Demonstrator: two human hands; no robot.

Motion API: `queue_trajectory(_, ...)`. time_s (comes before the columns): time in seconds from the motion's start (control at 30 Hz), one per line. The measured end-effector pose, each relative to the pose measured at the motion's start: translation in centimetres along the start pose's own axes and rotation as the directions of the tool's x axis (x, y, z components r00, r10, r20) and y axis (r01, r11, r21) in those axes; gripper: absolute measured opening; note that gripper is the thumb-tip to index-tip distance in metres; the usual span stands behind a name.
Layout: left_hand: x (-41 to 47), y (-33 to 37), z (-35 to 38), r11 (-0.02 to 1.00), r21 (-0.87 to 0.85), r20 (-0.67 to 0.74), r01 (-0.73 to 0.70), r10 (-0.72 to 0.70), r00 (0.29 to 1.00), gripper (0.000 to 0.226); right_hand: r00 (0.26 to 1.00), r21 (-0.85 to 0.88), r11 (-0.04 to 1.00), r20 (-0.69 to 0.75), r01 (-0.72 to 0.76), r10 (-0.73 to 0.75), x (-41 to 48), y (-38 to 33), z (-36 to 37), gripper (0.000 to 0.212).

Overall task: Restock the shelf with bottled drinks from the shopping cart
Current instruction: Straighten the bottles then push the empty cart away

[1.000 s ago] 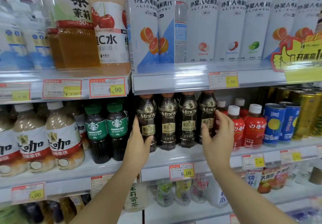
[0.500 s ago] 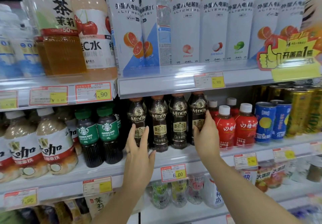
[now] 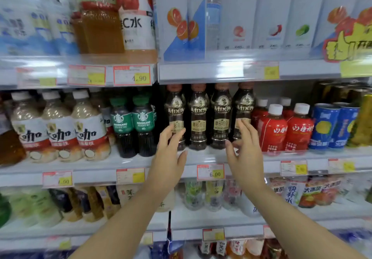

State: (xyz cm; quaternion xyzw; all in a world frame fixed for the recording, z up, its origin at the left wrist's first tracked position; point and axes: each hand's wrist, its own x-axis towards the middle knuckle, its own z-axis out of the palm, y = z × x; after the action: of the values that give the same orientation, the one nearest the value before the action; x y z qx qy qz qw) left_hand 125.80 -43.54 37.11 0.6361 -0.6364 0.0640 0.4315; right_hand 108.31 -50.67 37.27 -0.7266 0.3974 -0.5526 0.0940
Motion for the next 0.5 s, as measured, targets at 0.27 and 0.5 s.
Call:
queue_trajectory(0.27,-17.1,-7.9,-6.6,0.942,0.079,-0.133,0.327,-0.315,0.94,0.025,0.763,0.235,0.966,0.604,0.106,-0.23,-13.5,-4.3,9.0,0.024)
queue_trajectory(0.5,-39.2,-14.9,-9.4,0.417,0.13,-0.196,0.9,-0.879,0.435,0.027,0.216,0.177,0.984,0.96,0.032,-0.18,-28.0,-5.7,19.3,0.024)
